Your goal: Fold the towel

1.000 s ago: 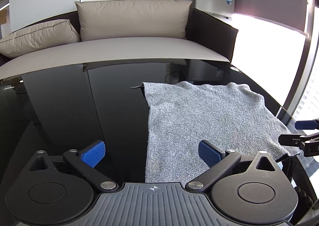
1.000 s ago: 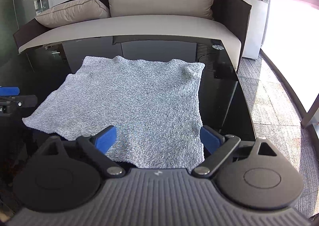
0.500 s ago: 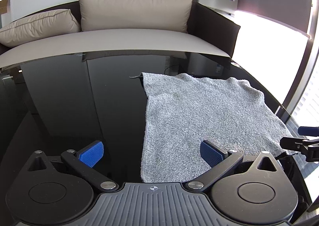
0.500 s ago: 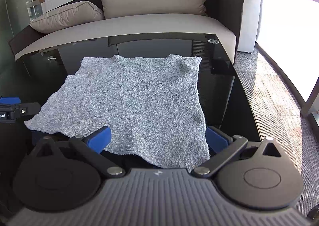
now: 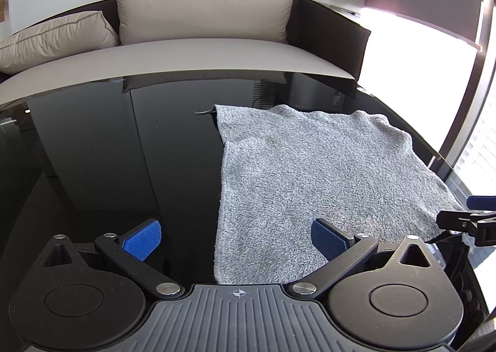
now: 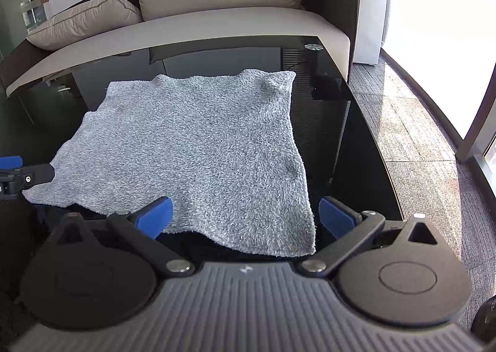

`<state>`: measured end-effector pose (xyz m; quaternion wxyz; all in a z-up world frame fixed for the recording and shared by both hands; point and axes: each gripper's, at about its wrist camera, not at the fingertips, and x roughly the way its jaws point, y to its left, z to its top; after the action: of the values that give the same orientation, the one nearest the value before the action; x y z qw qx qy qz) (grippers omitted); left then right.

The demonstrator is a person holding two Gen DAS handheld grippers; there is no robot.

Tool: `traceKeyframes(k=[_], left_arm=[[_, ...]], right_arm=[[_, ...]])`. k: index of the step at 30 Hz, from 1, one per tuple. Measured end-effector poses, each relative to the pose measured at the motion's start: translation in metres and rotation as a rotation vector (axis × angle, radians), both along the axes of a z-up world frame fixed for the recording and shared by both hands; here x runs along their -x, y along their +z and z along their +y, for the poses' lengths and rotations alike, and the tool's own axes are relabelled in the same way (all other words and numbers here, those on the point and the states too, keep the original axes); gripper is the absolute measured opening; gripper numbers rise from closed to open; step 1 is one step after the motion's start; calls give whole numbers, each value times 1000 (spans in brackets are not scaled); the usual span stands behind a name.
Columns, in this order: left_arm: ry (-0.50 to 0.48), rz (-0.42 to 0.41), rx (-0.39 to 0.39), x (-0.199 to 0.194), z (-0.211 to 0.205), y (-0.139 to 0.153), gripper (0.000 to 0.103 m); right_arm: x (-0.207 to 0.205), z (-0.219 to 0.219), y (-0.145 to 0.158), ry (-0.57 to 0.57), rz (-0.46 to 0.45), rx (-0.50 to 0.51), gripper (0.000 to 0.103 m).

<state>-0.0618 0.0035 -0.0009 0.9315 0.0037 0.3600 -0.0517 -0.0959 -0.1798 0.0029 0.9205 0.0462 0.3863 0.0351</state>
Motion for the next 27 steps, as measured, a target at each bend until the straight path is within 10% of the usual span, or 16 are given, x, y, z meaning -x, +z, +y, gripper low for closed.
traceKeyframes(k=[18,27], left_arm=[[-18,56,11,5,4,-4,102],[-31,58,-27,5,-2,-9,86]], right_arm=[[3,-14,0,-53,41,-98,103],[3,-3,-3,-29,32,3,90]])
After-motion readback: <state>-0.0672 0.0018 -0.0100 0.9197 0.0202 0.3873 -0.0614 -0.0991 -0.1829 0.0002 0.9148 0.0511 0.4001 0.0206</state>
